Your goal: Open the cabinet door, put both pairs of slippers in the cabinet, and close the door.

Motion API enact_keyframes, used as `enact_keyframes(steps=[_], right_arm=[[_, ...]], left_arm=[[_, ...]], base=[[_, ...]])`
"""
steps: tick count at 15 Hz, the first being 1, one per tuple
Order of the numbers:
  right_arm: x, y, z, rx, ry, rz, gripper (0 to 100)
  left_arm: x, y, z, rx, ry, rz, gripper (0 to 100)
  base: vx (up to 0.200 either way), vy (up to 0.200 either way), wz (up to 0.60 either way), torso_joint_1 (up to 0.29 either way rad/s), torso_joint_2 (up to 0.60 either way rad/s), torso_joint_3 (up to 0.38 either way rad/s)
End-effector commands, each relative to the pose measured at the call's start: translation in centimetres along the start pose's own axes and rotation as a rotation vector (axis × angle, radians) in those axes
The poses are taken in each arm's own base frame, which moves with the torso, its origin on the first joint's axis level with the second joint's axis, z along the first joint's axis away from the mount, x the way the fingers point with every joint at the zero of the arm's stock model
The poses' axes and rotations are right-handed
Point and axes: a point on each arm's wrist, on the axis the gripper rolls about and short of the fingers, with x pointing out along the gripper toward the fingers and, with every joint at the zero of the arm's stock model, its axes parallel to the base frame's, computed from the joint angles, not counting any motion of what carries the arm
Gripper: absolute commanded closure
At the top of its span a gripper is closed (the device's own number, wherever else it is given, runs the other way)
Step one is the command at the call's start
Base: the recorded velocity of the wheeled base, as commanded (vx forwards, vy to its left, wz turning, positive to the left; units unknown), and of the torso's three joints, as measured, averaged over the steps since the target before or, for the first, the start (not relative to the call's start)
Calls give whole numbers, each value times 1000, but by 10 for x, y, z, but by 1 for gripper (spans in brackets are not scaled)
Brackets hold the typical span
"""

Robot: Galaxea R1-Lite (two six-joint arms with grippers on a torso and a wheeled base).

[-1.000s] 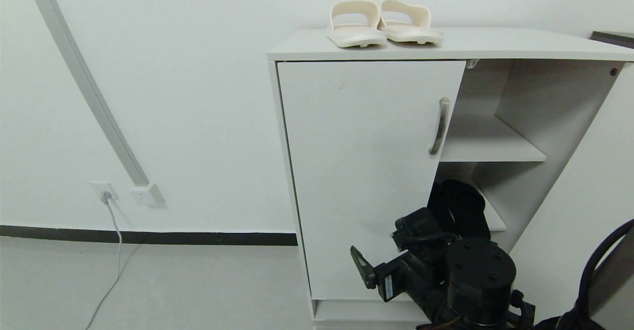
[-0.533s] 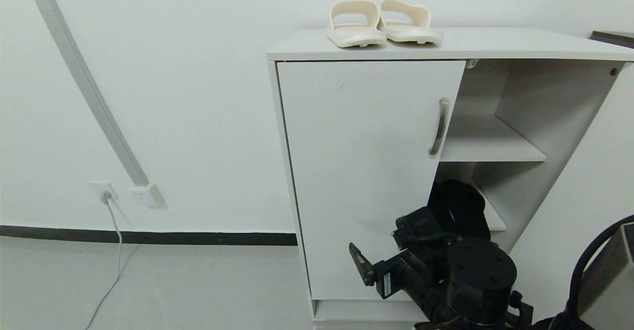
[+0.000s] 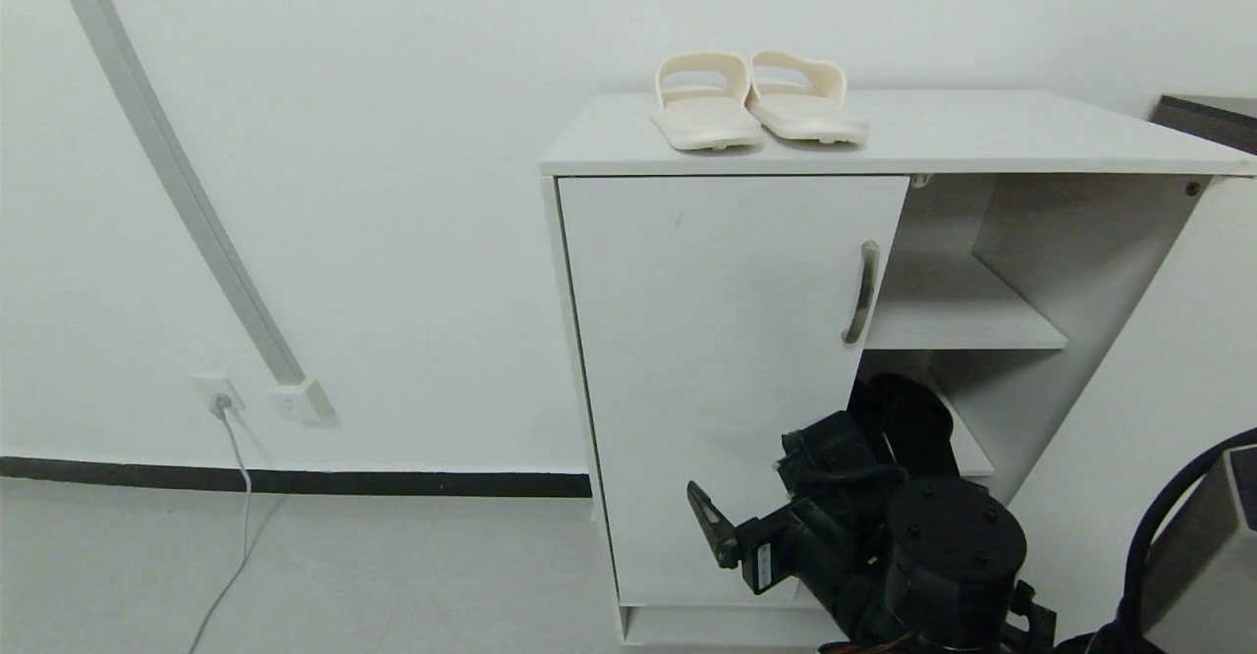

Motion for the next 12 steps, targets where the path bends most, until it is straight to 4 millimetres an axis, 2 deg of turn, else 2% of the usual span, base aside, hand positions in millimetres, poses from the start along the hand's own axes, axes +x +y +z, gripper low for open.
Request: enact_keyframes(steps=[1,6,12], right_arm=[[0,0,-1,-3,2,0,0],[0,0,-1,-5,4,0,0],[0,0,-1,-6,2,0,0]], left_arm=[[0,0,0,0,0,0,100],[0,0,0,0,0,0,100],[0,0,0,0,0,0,100]], base=[[0,0,0,85,-442,-369],[0,0,0,116,-454,-338],[0,0,0,168,-477,-318]])
